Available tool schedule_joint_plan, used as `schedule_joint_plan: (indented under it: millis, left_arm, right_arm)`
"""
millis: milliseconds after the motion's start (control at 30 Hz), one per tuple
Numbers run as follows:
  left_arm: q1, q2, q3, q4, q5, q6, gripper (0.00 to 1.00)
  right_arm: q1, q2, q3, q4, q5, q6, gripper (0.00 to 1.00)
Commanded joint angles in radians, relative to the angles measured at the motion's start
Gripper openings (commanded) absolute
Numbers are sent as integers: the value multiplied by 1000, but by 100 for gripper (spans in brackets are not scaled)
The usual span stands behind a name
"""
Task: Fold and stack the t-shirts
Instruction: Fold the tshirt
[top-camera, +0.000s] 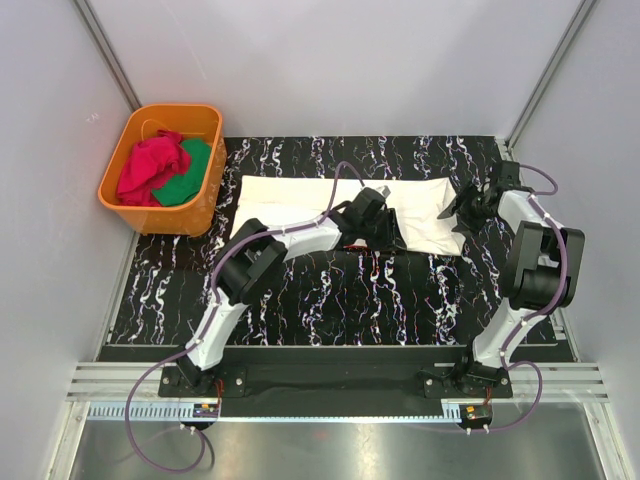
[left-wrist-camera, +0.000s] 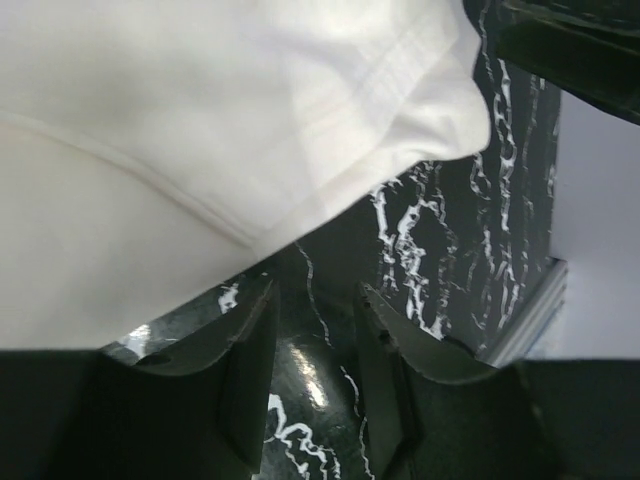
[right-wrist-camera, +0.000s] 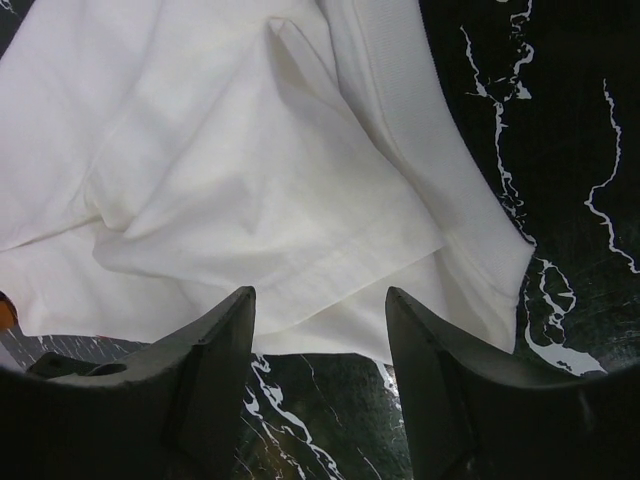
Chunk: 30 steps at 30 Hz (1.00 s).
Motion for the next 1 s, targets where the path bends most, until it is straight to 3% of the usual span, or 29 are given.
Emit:
schedule_joint_plan:
  millis: [0, 967]
  left_arm:
    - [6, -15, 50, -29, -90, 59, 40]
    - [29, 102, 188, -103, -105, 35, 42]
  right_arm:
    - [-4, -69, 15, 39, -17, 0, 62]
    - [-4, -69, 9, 59, -25, -6, 62]
